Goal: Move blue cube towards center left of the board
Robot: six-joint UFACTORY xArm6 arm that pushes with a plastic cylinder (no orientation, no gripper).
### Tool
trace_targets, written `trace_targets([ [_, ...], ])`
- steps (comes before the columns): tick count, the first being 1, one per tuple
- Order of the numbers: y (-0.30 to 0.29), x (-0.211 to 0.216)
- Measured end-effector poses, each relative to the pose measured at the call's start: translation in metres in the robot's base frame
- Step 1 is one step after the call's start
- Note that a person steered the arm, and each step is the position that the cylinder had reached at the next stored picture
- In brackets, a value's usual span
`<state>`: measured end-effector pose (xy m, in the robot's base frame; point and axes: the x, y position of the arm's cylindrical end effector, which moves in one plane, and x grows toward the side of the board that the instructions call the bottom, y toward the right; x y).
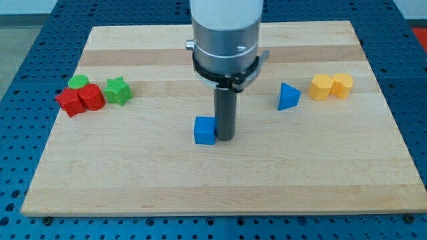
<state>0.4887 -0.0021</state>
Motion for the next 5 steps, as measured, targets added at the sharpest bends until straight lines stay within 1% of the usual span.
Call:
trace_targets([
  [1, -0.047, -0.007],
  [2, -0.08, 0.011],
  [3, -0.107, 0.018],
  [5, -0.165, 0.003],
])
